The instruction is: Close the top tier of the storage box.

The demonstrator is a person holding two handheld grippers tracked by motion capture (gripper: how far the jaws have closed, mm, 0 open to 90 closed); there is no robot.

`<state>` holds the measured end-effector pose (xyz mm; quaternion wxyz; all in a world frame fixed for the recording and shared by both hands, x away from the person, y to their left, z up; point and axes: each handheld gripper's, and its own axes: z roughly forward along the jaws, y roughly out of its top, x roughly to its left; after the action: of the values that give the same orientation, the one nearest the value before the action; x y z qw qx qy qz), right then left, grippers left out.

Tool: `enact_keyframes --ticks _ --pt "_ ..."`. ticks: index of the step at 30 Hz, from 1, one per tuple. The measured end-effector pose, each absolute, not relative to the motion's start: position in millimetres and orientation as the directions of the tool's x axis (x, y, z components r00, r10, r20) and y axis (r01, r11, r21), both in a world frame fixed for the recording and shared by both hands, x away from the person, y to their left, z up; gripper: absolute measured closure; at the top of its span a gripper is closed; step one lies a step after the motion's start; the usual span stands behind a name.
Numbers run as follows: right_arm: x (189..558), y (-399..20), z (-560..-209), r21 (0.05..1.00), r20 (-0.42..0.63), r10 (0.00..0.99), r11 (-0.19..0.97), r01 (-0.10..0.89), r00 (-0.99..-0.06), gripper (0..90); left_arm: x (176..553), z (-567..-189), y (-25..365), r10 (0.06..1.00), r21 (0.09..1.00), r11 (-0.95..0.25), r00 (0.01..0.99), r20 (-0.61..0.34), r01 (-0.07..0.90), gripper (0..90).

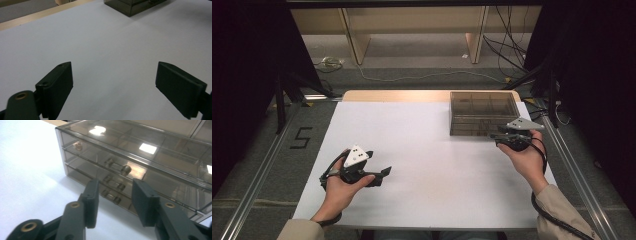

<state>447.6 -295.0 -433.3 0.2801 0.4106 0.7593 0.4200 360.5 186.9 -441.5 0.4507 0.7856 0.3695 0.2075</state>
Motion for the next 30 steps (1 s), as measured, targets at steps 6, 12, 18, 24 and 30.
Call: enact_keyframes --ticks 6,12,18,24,30 --pt "441 -293 -433 0.869 -0.063 0.851 0.304 0.391 -0.521 47.5 361 -442 187 0.767 0.861 -0.32 0.641 -0.009 0.395 14.5" --pt "432 -290 -435 0.869 -0.04 0.839 0.297 0.395 -0.543 43.2 360 -441 188 0.768 0.864 -0.317 0.641 -0.008 0.391 14.5" --pt "423 -287 -436 0.873 -0.033 0.829 0.296 0.388 -0.558 39.4 360 -441 187 0.767 0.862 -0.32 0.642 -0.009 0.393 14.4" --pt "414 -283 -440 0.866 -0.025 0.813 0.308 0.394 -0.581 37.4 360 -441 188 0.764 0.862 -0.317 0.646 -0.015 0.395 14.0" --pt "406 -283 -439 0.873 -0.017 0.803 0.302 0.382 -0.596 36.1 360 -441 188 0.765 0.861 -0.32 0.644 -0.011 0.395 13.9"
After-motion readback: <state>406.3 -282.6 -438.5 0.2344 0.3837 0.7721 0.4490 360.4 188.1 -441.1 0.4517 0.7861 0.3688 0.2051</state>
